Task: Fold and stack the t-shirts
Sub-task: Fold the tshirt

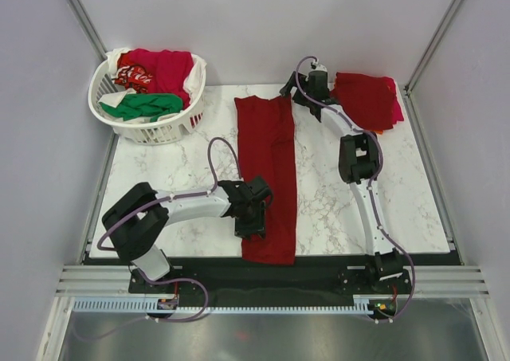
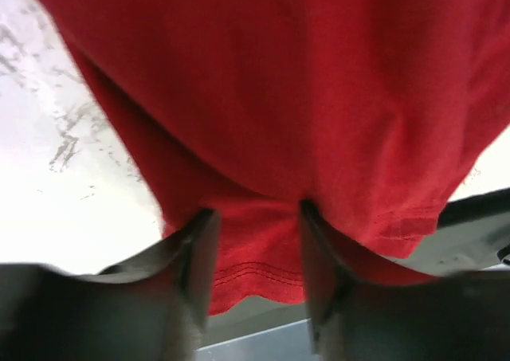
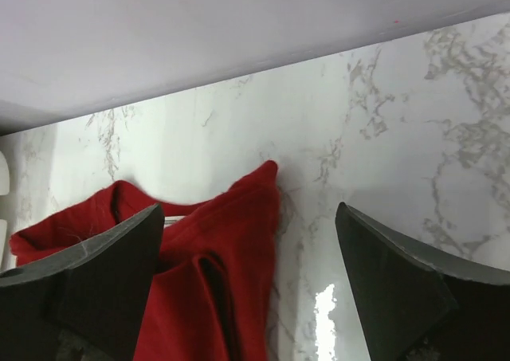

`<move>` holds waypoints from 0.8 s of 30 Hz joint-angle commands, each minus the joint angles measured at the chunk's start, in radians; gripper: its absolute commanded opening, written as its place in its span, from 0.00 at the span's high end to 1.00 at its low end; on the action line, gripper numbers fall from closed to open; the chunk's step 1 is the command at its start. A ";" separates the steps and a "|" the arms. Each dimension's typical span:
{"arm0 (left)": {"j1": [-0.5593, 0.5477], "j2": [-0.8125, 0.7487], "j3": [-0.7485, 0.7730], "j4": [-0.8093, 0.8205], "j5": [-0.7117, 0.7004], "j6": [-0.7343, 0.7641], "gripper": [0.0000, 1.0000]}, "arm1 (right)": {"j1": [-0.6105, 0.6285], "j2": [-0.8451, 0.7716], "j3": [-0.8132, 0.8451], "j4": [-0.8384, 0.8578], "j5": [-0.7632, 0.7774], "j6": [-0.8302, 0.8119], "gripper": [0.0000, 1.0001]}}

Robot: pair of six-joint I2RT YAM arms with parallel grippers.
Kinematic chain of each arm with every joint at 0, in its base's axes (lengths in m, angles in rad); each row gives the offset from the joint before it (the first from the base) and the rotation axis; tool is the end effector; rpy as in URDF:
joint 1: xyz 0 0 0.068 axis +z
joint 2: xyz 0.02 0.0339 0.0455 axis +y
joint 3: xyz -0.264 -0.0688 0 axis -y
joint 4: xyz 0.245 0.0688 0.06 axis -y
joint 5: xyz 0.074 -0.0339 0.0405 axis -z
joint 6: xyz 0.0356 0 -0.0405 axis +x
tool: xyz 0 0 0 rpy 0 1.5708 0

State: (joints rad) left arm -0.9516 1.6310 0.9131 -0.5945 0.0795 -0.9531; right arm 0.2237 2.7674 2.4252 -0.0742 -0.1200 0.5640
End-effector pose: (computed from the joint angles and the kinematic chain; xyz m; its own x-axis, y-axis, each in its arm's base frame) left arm 0.1648 -0.2361 0.1552 -0.9963 -0.0022 -0.0854 0.0195 0.9673 -0.2528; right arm 0.6004 0.1410 0.1401 -0.5081 0.4287 -0.7470 -0.0655 0.8456 0.5298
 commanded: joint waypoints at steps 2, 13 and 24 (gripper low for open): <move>-0.012 -0.084 -0.022 0.019 -0.004 -0.039 0.38 | -0.024 -0.163 -0.142 0.057 0.008 -0.085 0.02; -0.059 -0.310 -0.003 -0.203 -0.254 -0.030 0.56 | -0.061 -0.847 -0.886 -0.170 0.084 -0.023 0.04; -0.200 -0.111 0.004 -0.136 -0.345 -0.049 0.59 | 0.187 -1.578 -1.739 -0.194 -0.021 0.042 0.13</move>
State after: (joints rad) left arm -1.1339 1.4593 0.9016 -0.7532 -0.2070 -0.9676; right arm 0.3355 1.3056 0.7700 -0.2291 -0.1112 0.5735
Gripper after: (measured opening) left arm 0.411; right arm 0.873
